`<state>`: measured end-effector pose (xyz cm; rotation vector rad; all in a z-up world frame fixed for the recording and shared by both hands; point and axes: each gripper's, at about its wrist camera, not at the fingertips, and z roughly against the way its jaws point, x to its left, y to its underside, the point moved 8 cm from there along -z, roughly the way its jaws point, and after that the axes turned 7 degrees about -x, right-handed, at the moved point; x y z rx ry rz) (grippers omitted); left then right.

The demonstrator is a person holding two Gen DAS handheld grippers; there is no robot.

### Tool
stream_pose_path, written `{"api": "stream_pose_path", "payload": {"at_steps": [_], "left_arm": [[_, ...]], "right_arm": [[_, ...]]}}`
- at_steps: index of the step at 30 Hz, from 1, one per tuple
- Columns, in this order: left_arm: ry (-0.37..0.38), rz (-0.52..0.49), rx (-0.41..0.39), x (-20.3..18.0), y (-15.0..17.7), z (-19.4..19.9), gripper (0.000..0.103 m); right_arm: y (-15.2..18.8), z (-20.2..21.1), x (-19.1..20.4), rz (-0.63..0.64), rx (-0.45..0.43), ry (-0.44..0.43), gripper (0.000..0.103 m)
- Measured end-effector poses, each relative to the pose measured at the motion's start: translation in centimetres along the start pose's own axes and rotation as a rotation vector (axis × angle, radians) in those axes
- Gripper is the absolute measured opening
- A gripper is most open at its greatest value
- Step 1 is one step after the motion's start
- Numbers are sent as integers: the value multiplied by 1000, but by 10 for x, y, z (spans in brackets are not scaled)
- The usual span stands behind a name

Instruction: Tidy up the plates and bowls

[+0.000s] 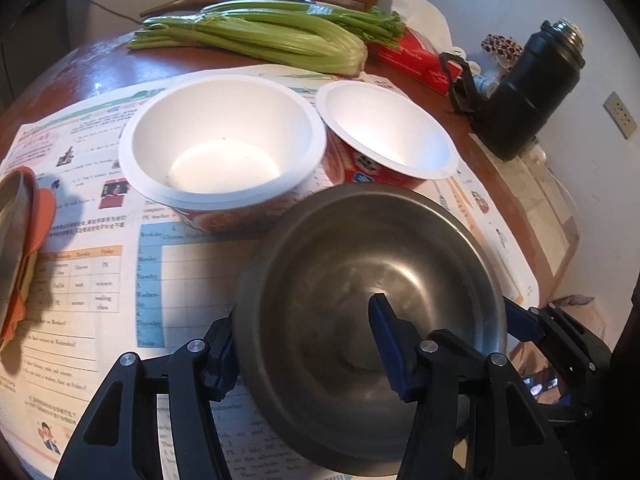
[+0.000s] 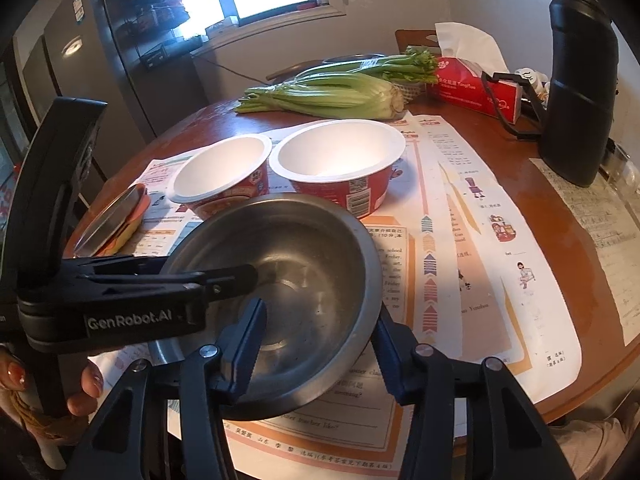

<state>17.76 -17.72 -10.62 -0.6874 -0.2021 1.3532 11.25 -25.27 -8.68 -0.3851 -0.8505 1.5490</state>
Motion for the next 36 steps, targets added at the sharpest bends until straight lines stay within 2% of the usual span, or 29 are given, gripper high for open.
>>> {"api": "stream_pose_path", "payload": {"at_steps": [14, 36], "left_arm": [[23, 16, 0, 2, 6, 17, 58], [-1, 19, -42, 24, 14, 53, 58]], "right_arm": [[-2, 10, 12, 9, -11, -27, 52], [-2, 14, 43, 23, -17, -104, 52]]}}
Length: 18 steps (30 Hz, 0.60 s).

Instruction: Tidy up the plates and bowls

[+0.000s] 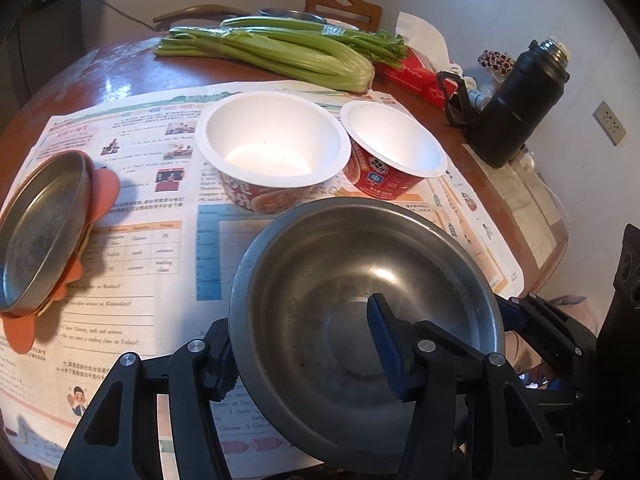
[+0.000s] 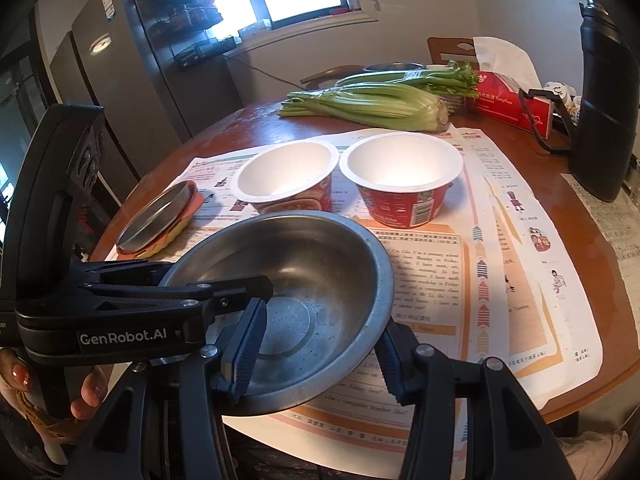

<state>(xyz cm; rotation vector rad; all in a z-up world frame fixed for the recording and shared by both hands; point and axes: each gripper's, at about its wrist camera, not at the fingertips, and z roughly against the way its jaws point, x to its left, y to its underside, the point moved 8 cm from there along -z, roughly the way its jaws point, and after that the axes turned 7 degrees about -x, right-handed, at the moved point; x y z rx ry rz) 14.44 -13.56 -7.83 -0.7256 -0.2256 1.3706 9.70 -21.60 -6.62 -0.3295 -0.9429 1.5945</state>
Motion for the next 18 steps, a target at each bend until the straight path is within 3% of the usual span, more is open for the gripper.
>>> {"api": "stream_pose_path", "payload": {"at_steps": [18], "left_arm": [[-37, 43, 6, 28, 10, 1, 58]], "right_arm": [[13, -20, 23, 5, 33, -37, 52]]}}
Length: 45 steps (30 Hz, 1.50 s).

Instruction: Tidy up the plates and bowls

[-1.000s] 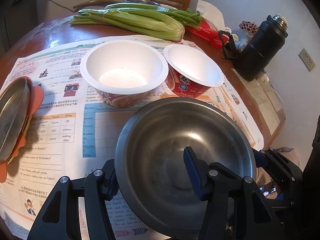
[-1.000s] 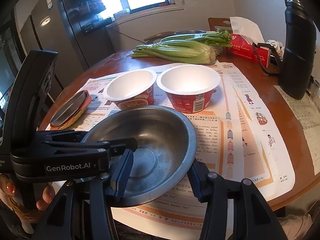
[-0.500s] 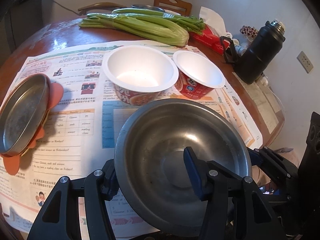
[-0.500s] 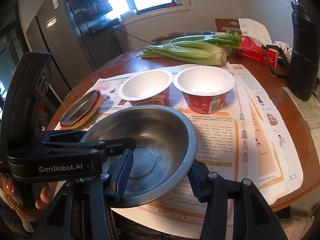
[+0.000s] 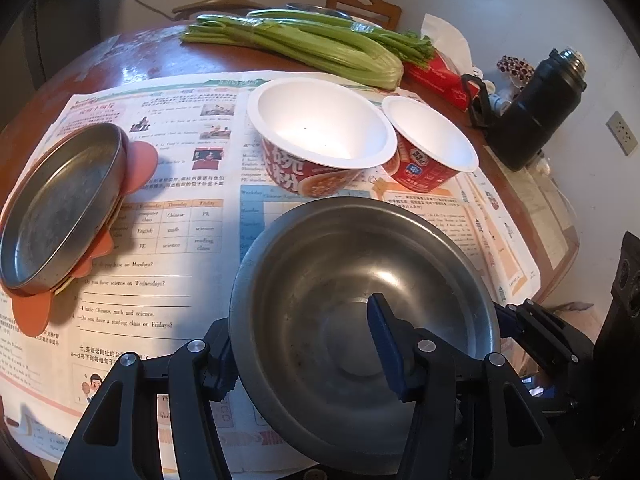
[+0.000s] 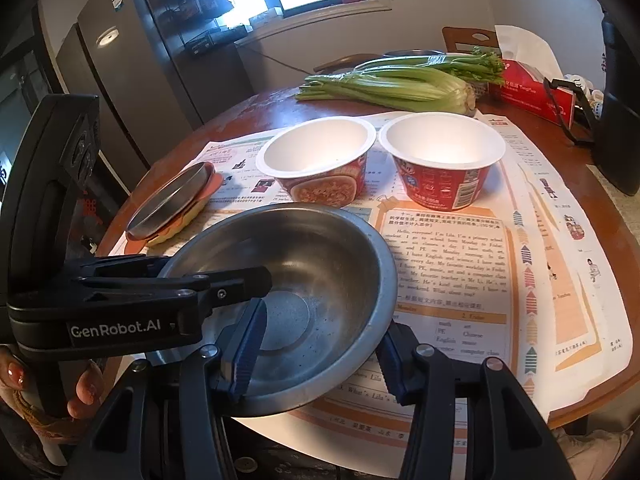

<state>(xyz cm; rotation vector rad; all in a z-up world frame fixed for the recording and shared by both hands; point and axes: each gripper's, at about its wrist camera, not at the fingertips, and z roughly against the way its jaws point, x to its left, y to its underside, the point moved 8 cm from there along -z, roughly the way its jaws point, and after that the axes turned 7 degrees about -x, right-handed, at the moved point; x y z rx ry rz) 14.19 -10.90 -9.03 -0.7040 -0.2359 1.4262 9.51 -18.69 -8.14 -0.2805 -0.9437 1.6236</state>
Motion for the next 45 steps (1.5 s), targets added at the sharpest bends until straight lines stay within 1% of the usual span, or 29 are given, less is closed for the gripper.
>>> {"api": "stream_pose_path", "payload": {"at_steps": [3, 8, 15, 21, 33, 45], "left_arm": [[0, 9, -2, 4, 0, -1, 58], [6, 13, 2, 6, 2, -3, 58], [13, 12, 12, 6, 6, -6, 58], [-9, 18, 3, 11, 4, -8, 58], [5, 31, -20, 14, -1, -1, 59], [3, 33, -41, 15, -5, 8, 59]], "right_arm": [[-1, 0, 2, 4, -14, -7, 53], [2, -5, 2, -8, 3, -7, 53], [3, -7, 2, 11, 12, 5, 53], [3, -7, 1, 10, 8, 8, 53], [-2, -3, -10, -37, -9, 14, 53], [-12, 7, -22, -80, -49, 8, 53]]}}
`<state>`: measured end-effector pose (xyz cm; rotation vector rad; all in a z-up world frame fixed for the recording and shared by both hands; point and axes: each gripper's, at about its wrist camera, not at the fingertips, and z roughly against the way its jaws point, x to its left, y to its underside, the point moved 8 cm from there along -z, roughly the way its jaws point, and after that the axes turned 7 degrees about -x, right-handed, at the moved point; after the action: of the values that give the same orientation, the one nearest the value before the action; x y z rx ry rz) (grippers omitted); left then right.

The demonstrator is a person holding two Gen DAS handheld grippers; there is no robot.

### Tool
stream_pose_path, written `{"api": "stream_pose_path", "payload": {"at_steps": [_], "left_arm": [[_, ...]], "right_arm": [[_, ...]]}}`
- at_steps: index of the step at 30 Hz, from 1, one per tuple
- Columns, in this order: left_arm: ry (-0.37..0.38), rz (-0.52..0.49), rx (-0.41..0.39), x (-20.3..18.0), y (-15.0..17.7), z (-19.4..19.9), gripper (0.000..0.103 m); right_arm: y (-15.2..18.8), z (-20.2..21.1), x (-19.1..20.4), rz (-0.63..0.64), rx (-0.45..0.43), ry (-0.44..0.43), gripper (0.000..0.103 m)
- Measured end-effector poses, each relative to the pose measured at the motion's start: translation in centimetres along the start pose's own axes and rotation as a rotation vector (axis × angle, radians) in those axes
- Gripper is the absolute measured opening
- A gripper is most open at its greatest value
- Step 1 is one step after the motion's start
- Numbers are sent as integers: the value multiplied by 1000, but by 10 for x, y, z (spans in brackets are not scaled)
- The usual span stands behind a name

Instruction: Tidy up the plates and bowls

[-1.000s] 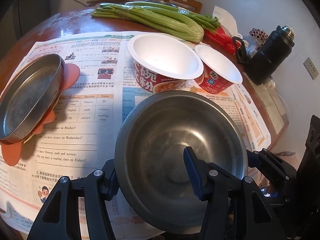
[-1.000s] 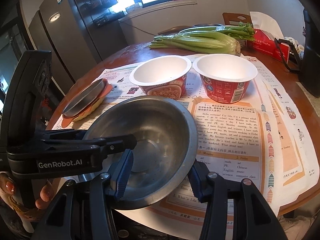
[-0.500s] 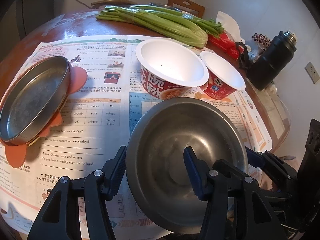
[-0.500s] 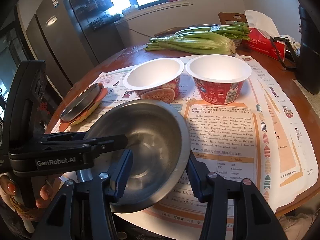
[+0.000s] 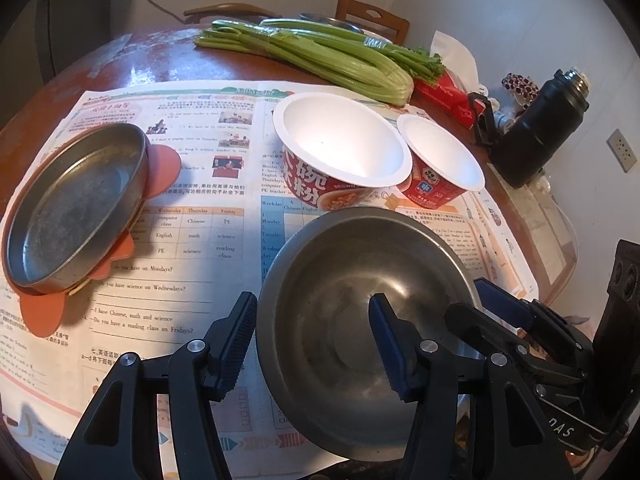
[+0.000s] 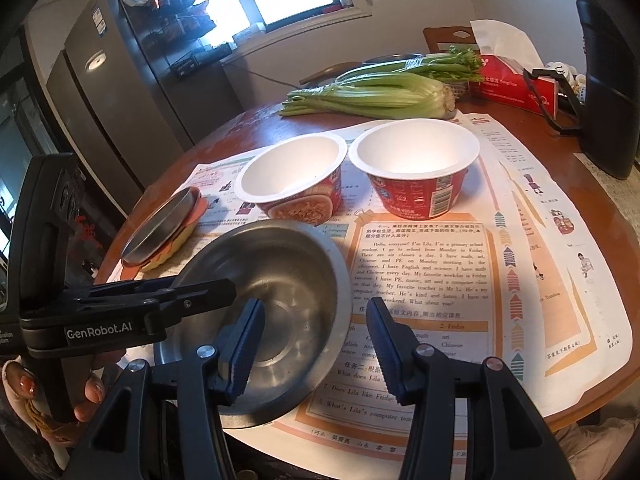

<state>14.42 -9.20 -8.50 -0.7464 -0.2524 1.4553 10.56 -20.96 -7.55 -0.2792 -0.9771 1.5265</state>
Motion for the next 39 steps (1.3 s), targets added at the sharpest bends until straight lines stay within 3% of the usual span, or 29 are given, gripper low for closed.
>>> {"api": "stream_pose_path", "payload": {"at_steps": [15, 21, 32, 39], "left_arm": [[-10, 7, -61, 8, -16, 20, 60], [-49, -21, -110, 13, -31, 29, 60], [-10, -39, -162, 9, -68, 29, 60], [19, -43, -134, 5, -93, 4, 60]], "right_arm": [[-8, 12, -1, -29, -42, -26, 53], [-15, 18, -2, -45, -66, -36, 56], [-34, 13, 0, -88, -77, -44, 57], [-45, -14, 4, -157, -21, -66, 57]]}}
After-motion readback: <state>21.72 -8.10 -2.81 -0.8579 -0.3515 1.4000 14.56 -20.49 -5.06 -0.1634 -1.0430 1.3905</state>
